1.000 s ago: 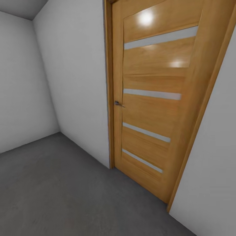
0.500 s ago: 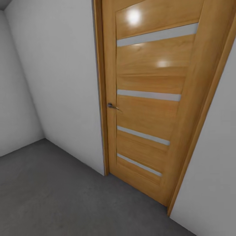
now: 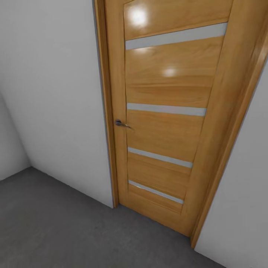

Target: Move the two storage containers from the living room to the garage. In the garage, place one container on the floor and stack the other container on top of it (either order is fine).

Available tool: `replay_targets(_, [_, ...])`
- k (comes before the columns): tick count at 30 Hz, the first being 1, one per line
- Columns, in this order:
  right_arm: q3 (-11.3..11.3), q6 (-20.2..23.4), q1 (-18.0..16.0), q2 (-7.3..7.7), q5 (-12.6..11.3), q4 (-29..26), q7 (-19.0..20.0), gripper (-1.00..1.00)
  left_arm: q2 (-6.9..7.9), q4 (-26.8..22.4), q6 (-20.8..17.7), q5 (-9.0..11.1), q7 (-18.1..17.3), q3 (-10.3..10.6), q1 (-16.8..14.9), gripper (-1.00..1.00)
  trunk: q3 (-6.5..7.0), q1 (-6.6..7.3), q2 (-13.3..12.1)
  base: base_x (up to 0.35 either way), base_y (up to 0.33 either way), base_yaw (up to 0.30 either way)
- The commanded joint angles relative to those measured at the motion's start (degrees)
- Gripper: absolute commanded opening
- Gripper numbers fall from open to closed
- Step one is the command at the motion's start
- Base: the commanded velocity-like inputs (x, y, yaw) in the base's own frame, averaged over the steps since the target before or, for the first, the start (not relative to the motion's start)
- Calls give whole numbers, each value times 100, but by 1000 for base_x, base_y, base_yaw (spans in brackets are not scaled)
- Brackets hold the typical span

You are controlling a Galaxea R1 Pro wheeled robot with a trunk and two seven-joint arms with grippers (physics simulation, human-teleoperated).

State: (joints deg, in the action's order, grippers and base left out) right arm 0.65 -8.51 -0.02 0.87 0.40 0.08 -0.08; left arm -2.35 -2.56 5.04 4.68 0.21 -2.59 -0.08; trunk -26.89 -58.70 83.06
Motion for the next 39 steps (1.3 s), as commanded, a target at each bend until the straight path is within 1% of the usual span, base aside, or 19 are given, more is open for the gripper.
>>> replay_targets(1, [6,-19,0,1,2,1,-1,100,-2,1,14,42,2,-21,-1,100,-4,-3,2,242,277,-245])
replay_targets(32, [6,-18,2,1,4,1,-1,100,-4,1,27,40,-3,-22,-1,100,-4,-3,2,242,276,-245])
replay_targets(39, [6,-17,1,1,4,1,-1,100,-10,1,41,34,-3,-21,-1,100,-4,-3,2,230,214,-245])
